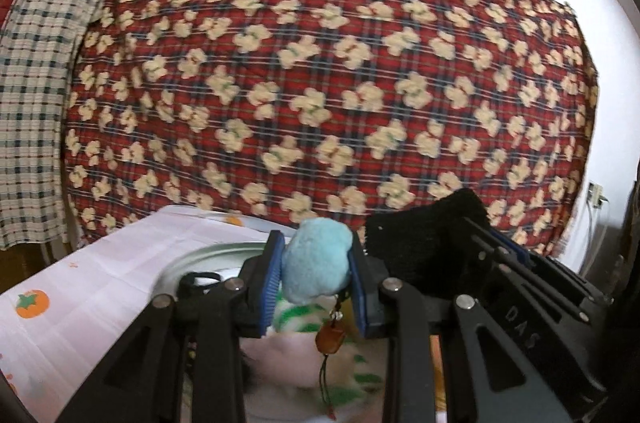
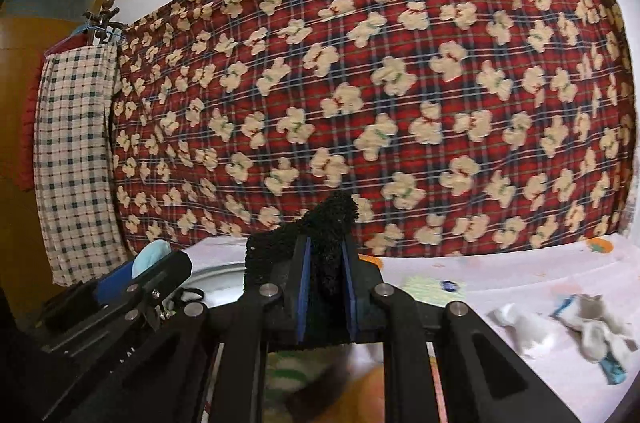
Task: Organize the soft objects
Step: 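Carry the black pad and blue ball over the metal tin with both grippers, then open both grippers to drop the pad and ball into the tin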
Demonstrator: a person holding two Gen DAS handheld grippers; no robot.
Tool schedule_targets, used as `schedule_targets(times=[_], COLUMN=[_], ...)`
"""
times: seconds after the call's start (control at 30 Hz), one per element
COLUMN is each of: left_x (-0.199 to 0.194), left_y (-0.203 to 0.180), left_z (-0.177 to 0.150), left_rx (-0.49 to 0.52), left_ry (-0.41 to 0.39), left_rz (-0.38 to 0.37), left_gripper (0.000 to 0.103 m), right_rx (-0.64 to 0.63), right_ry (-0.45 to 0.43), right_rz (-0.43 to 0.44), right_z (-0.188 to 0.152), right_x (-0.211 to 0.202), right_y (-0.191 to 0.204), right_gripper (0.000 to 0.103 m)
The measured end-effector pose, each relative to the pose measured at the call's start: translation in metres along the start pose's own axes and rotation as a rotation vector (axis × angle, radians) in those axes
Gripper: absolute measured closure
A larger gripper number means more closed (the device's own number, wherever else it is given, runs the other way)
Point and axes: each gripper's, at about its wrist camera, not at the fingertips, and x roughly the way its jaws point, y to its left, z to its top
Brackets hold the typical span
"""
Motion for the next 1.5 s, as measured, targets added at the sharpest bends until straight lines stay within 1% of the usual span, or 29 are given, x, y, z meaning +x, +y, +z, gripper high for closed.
schedule_targets(times=[0.13,0.33,0.5,0.6,0.73,0.9,0.93,0.97,1.07,1.1,1.13,1.2,1.23,1.27,1.3,1.33,1.37,1.4,1.47,1.5], left_x=[0.008,0.025,0.042,0.054,0.066,0.079,0.080,0.081,0.080,0.079,0.077,0.072,0.069,0.067,0.065,0.063,0.061,0.060,0.056,0.055], left_y=[0.019,0.043,0.058,0.065,0.066,0.065,0.065,0.065,0.066,0.066,0.066,0.066,0.066,0.068,0.072,0.076,0.082,0.087,0.093,0.094], left_z=[0.004,0.004,0.003,-0.001,-0.010,-0.021,-0.022,-0.024,-0.024,-0.025,-0.025,-0.026,-0.026,-0.026,-0.026,-0.026,-0.027,-0.027,-0.029,-0.029], left_rx=[-0.012,-0.039,-0.062,-0.078,-0.082,-0.081,-0.079,-0.081,-0.081,-0.076,-0.073,-0.075,-0.080,-0.090,-0.107,-0.127,-0.168,-0.195,-0.243,-0.247], left_ry=[-0.006,0.009,0.035,0.076,0.127,0.193,0.201,0.209,0.203,0.200,0.191,0.171,0.162,0.148,0.142,0.140,0.143,0.145,0.137,0.130], left_rz=[0.038,0.089,0.146,0.189,0.209,0.205,0.206,0.207,0.217,0.228,0.246,0.272,0.296,0.324,0.339,0.344,0.354,0.358,0.344,0.339], left_gripper=[0.074,0.074,0.074,0.074,0.074,0.074,0.074,0.074,0.073,0.070,0.066,0.043,0.032,0.025,0.022,0.013,0.004,0.001,0.001,0.001], right_rx=[0.011,0.038,0.093,0.125,0.140,0.132,0.134,0.133,0.124,0.120,0.118,0.104,0.096,0.089,0.083,0.081,0.080,0.080,0.092,0.111], right_ry=[0.010,0.043,0.119,0.164,0.207,0.284,0.294,0.311,0.327,0.330,0.332,0.337,0.339,0.339,0.338,0.337,0.329,0.317,0.295,0.279], right_rz=[0.027,0.061,0.086,0.101,0.099,0.096,0.098,0.103,0.105,0.105,0.108,0.111,0.105,0.101,0.100,0.099,0.084,0.068,0.051,0.049], right_z=[0.004,0.005,0.000,-0.004,-0.011,-0.024,-0.026,-0.028,-0.030,-0.031,-0.031,-0.033,-0.033,-0.034,-0.035,-0.035,-0.034,-0.034,-0.032,-0.031], right_x=[0.016,0.040,0.067,0.082,0.096,0.114,0.117,0.120,0.123,0.123,0.124,0.124,0.124,0.123,0.122,0.121,0.120,0.118,0.115,0.112], right_y=[0.016,0.034,0.040,0.045,0.049,0.047,0.046,0.046,0.045,0.046,0.046,0.048,0.049,0.050,0.051,0.050,0.049,0.047,0.042,0.038], right_gripper=[0.087,0.087,0.087,0.087,0.087,0.086,0.086,0.084,0.082,0.082,0.082,0.080,0.072,0.065,0.061,0.054,0.046,0.042,0.028,0.027])
